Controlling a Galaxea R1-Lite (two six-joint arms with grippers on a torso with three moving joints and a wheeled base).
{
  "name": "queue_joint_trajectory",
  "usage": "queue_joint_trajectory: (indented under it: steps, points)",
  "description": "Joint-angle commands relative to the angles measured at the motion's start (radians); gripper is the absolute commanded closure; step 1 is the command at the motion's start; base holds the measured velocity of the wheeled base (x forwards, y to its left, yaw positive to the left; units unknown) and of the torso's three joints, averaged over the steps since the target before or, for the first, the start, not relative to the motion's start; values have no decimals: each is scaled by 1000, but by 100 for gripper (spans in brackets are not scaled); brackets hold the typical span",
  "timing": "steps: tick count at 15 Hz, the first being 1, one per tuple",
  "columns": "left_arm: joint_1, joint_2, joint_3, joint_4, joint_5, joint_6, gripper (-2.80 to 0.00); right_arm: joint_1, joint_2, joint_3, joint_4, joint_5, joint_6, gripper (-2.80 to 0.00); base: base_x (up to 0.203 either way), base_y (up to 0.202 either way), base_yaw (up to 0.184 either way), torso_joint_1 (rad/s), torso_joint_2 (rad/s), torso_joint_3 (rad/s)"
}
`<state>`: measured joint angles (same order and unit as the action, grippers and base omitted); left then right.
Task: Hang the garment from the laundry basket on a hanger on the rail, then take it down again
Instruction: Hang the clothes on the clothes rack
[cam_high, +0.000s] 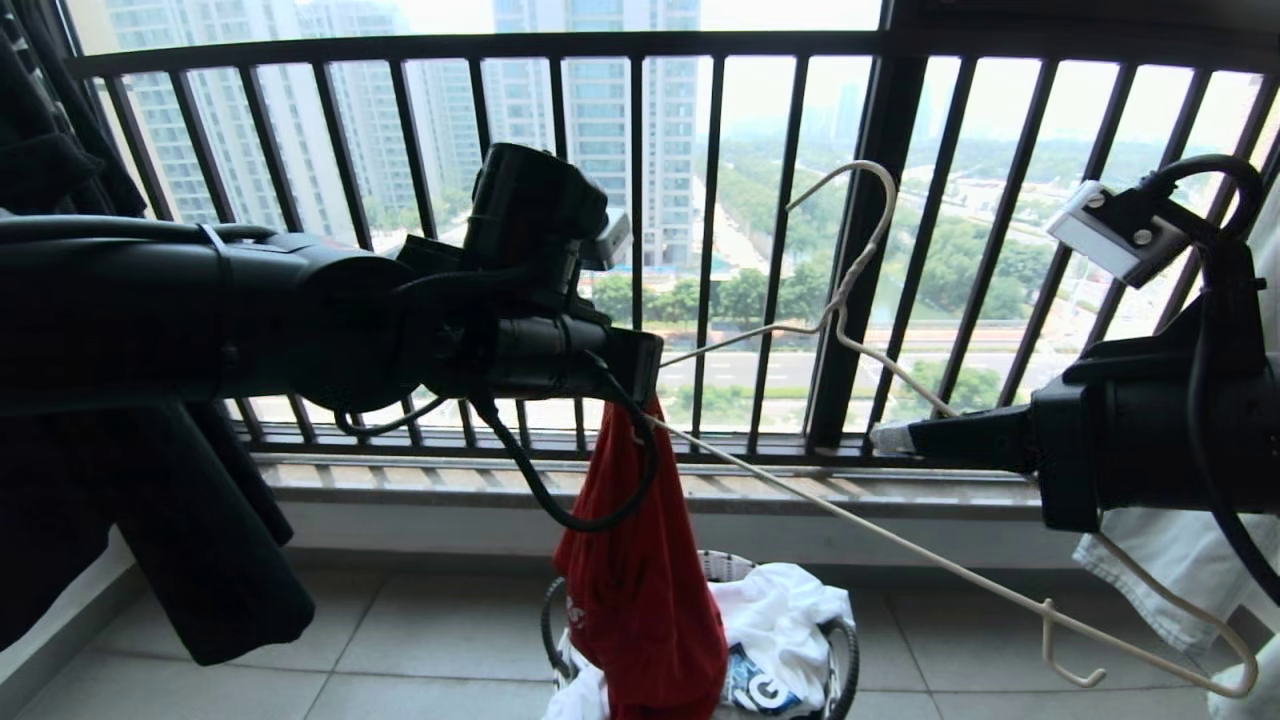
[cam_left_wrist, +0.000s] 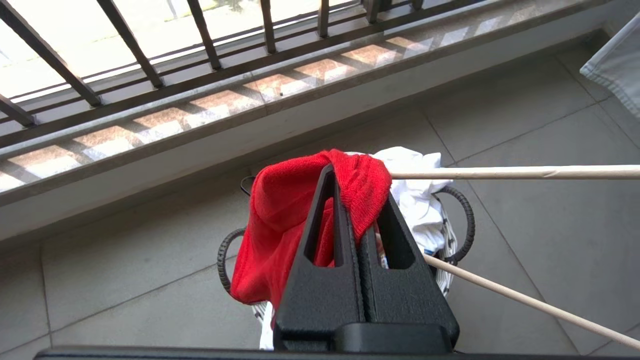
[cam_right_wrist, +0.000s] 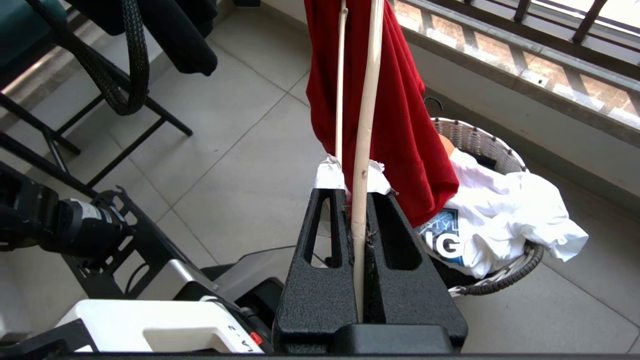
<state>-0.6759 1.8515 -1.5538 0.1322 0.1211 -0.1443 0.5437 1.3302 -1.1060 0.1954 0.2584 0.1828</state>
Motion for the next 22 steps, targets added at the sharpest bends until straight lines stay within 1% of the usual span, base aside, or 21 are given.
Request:
queue_joint_trajectory:
  steps: [1,3,6,7,9,11,13,15,16,18,20,21,22]
  points:
    - [-2,-2,-3,-2,2,-6,0,17,3,10,4,25,0,0,0,0,0,0,0,0]
    - [-6,-13,-2,0,1,-25,0,29,8,16,2,42,1,0,0,0,0,0,0,0]
    - [-17,-29,8,1,-23,-27,0,32,7,21,1,60,1,0,0,0,0,0,0,0]
    - [-16,-25,6,0,-22,-27,0,32,7,24,2,105,1,0,0,0,0,0,0,0]
    - [-17,-30,8,0,-25,-26,0,32,9,32,2,164,2,0,0,0,0,0,0,0]
    - [-21,-38,20,-2,-28,-26,0,33,6,34,4,188,3,0,0,0,0,0,0,0]
    - [-71,-50,43,0,-40,-26,0,27,1,37,-1,192,5,0,0,0,0,0,0,0]
    - [-108,-62,29,1,-84,-22,0,27,1,44,-13,219,4,0,0,0,0,0,0,0]
    - [-121,-65,11,4,-87,-16,0,27,2,58,-57,231,3,0,0,0,0,0,0,0]
    - [-133,-75,-22,10,-87,-12,0,27,8,93,-197,236,0,0,0,0,0,0,0,0]
    - [-134,-94,-29,10,-86,-8,0,23,51,112,-265,236,-5,0,0,0,0,0,0,0]
    - [-133,-111,-35,10,-86,-2,0,0,89,110,-300,237,-5,0,0,0,0,0,0,0]
    - [-132,-120,-44,10,-86,3,0,-36,122,107,-379,249,-4,0,0,0,0,0,0,0]
